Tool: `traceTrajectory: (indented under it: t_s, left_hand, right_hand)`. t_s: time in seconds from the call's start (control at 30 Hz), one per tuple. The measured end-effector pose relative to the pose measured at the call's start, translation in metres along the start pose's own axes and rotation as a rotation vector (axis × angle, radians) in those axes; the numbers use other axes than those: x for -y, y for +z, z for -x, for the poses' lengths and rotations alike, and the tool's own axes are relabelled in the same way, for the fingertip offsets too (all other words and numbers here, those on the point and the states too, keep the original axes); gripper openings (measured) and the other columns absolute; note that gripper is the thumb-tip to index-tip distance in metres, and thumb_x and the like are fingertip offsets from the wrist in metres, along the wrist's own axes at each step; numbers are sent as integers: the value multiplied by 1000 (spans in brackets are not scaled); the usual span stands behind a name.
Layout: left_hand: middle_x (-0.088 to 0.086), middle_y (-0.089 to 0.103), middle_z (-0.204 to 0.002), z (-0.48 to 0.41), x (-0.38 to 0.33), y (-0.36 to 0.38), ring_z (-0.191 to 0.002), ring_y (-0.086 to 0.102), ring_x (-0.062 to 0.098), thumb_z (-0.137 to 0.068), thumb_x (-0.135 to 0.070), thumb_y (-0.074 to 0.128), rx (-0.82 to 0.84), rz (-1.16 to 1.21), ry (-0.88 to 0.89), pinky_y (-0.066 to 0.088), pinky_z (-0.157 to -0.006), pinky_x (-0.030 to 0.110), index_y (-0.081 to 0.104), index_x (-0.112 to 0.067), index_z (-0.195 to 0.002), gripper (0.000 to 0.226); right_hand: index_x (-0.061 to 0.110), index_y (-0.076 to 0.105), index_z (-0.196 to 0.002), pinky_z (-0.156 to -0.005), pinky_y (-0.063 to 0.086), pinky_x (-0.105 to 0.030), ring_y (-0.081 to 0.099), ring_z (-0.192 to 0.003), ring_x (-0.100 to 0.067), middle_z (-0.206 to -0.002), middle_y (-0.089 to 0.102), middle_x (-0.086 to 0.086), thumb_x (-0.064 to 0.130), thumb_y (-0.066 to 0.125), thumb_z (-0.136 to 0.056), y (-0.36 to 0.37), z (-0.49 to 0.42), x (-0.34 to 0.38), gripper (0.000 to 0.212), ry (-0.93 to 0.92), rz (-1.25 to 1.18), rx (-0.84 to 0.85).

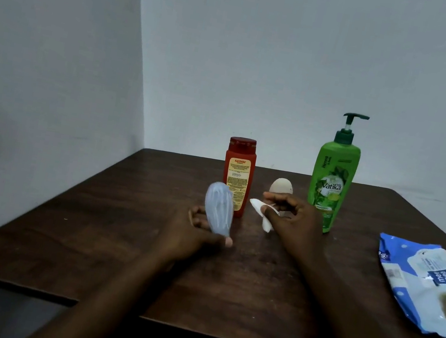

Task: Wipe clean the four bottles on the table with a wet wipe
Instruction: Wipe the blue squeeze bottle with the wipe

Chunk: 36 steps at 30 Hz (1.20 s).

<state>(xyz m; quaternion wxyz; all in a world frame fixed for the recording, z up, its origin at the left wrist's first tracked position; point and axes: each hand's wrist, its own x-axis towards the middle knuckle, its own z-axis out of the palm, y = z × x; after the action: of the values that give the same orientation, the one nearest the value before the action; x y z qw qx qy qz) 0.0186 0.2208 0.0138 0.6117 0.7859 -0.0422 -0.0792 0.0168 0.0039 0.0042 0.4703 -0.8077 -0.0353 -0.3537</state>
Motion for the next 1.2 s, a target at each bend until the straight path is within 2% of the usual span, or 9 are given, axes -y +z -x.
traceTrajectory:
  t_s: [0.1,0.2,0.3,0.47,0.57,0.73,1.0,1.07,1.2]
  left_hand:
    - [3,76,-97,30,4,8,-86,75,16,-50,-18,96,27,87,-20,62,-73,34,60,-22,-110,70]
    - [1,79,-91,48,7,17,-83,76,15,-54,-22,96,64,174,-19,60,-72,29,68,-19,-106,60]
    - [0,79,-90,59,10,27,-84,76,16,-57,-28,95,62,232,-12,61,-76,32,70,-19,-108,57]
    - [2,79,-90,69,11,38,-85,77,18,-61,-24,94,21,297,34,61,-80,37,71,-18,-106,51]
    - [2,79,-89,73,13,40,-85,76,18,-58,-24,95,-1,297,77,61,-76,34,72,-19,-103,50]
    - [3,79,-91,72,19,40,-86,76,20,-53,-25,97,-29,297,111,62,-81,39,73,-17,-102,55]
    - [4,79,-91,69,22,38,-86,76,20,-54,-22,96,-32,317,132,62,-81,40,72,-12,-103,56]
    - [5,79,-90,68,23,39,-85,76,21,-54,-22,96,-46,321,137,62,-79,39,72,-11,-102,54]
    - [5,79,-91,67,23,39,-85,76,19,-58,-21,95,-49,321,145,61,-78,36,72,-12,-102,51]
  right_hand:
    - [15,76,-108,-73,51,-7,71,-87,0,-98,77,4,9,81,-80,-9,4,6,30,91,-140,-52]
    - [10,73,-115,-80,58,-20,73,-93,-10,-101,77,1,6,80,-80,-21,17,21,35,162,-314,-79]
    - [12,72,-118,-84,59,-25,72,-98,-6,-108,76,3,4,77,-82,-36,35,40,37,140,-358,-55]
    - [22,76,-106,-80,52,-9,67,-102,4,-107,74,13,2,77,-82,-54,48,73,32,-82,-194,19]
    - [22,78,-104,-74,53,-10,66,-97,4,-105,73,12,7,78,-83,-50,46,81,26,-195,-13,59]
    - [17,79,-104,-74,47,-3,62,-92,14,-102,72,12,7,79,-82,-39,44,77,25,-320,160,39]
    - [14,77,-105,-83,42,-1,60,-98,0,-106,73,1,2,74,-85,-29,40,77,24,-454,330,96]
    - [12,77,-105,-86,43,-4,62,-98,-2,-108,72,0,0,72,-86,-28,42,78,24,-464,327,125]
    - [11,78,-105,-90,56,-30,67,-99,-15,-109,72,-3,-1,72,-85,-25,57,77,25,-475,374,193]
